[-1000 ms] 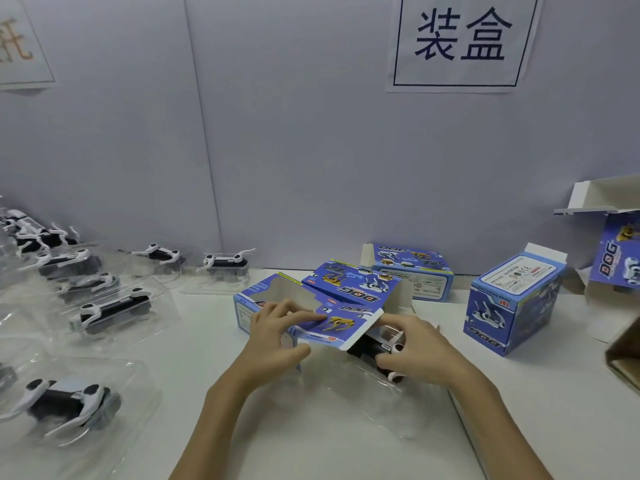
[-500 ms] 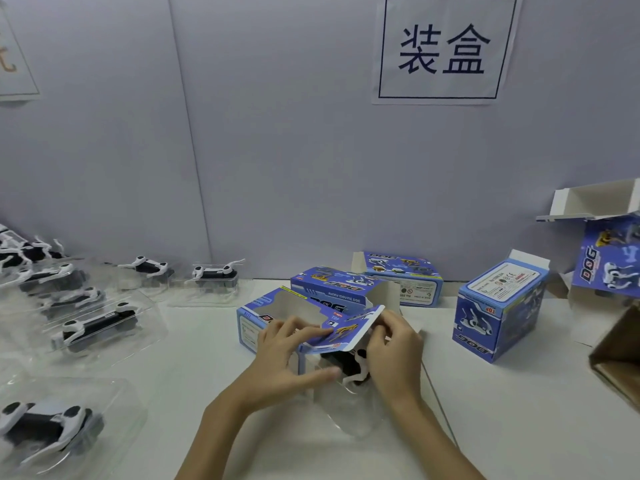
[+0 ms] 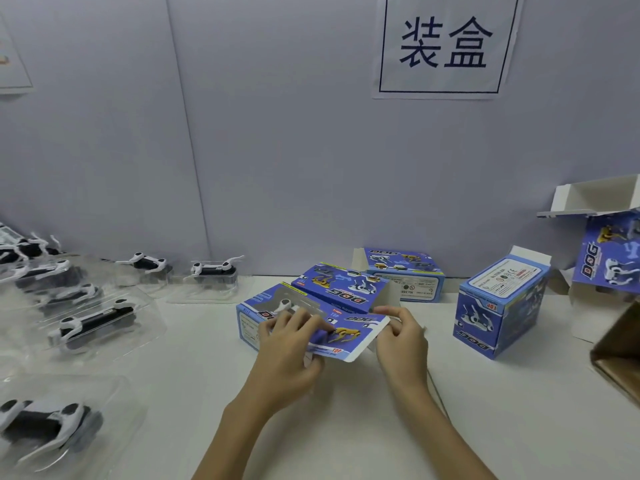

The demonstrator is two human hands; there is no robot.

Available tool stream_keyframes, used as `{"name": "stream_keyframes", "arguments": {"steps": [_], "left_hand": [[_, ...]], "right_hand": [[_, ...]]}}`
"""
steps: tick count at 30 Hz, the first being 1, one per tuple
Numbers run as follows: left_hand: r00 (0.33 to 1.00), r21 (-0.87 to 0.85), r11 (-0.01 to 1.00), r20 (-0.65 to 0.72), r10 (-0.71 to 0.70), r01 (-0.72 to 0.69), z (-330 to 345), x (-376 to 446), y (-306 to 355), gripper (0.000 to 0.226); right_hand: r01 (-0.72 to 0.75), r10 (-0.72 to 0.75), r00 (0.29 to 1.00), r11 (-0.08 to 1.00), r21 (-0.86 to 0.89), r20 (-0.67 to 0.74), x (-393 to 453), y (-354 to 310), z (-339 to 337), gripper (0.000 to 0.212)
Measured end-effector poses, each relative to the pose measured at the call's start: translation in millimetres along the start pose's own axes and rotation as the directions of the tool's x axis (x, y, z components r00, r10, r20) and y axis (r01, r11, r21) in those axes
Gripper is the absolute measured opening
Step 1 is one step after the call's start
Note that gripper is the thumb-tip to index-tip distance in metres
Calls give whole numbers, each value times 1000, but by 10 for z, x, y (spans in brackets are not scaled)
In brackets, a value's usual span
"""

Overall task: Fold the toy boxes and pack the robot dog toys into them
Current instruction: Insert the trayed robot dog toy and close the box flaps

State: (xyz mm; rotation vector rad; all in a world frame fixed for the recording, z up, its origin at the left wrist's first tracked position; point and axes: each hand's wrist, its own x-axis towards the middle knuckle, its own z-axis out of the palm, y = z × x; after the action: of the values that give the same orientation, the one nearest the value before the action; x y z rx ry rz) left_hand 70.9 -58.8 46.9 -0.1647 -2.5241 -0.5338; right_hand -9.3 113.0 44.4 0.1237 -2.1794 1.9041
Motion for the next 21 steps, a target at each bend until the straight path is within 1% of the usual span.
{"name": "stream_keyframes", "arguments": {"steps": [3, 5, 7, 9, 10, 11, 12, 14, 15, 16, 18, 19, 20, 21], "left_hand": [[999, 2, 1000, -47, -7, 8, 28, -6, -18, 28], [994, -21, 1000, -111, 3, -5, 20, -16, 26, 27], [974, -46, 998, -225, 33, -44, 1, -2, 72, 29], [912, -92, 992, -408, 39, -83, -25, 19, 102, 27], [874, -162, 982, -485, 4, -94, -50, 27, 112, 25], [845, -261, 960, -532, -57, -100, -91, 36, 123, 25], [824, -373, 923, -550, -135, -98, -139, 44, 128, 28], [806, -569, 819, -515, -293, -66, -220, 51, 118, 27], [804, -634, 772, -483, -347, -48, -249, 52, 112, 24], [804, -671, 740, -460, -376, -38, -271, 49, 109, 20], [831, -691, 720, -436, -345, -63, -294, 41, 121, 20], [850, -692, 716, -431, -303, -95, -296, 34, 133, 31], [866, -676, 723, -440, -238, -145, -289, 24, 133, 48], [871, -626, 752, -468, -152, -205, -270, 19, 112, 68]], "right_hand": [[2, -1, 997, 1000, -12, 79, 5, 17, 22, 49], [-28, 25, 992, 999, 25, 122, 3, 19, 35, 46], [-57, 47, 985, 997, 56, 165, 10, 25, 43, 37], [-51, 42, 977, 998, 37, 208, 33, 36, 47, 28], [-39, 30, 969, 999, 34, 244, 40, 36, 44, 25], [-17, 4, 954, 999, 42, 299, 34, 25, 42, 22], [14, -35, 929, 998, 59, 368, 19, -1, 43, 20], [75, -121, 882, 990, 118, 456, -40, -68, 56, 25], [122, -176, 874, 982, 145, 453, -72, -89, 67, 26], [187, -236, 878, 970, 155, 416, -104, -108, 75, 25], [302, -326, 902, 945, 123, 283, -147, -145, 74, 20], [332, -347, 913, 937, 107, 212, -156, -169, 62, 22], [359, -368, 918, 929, 84, 144, -152, -194, 35, 22], [396, -399, 914, 917, 54, 76, -143, -221, -2, 20]]}}
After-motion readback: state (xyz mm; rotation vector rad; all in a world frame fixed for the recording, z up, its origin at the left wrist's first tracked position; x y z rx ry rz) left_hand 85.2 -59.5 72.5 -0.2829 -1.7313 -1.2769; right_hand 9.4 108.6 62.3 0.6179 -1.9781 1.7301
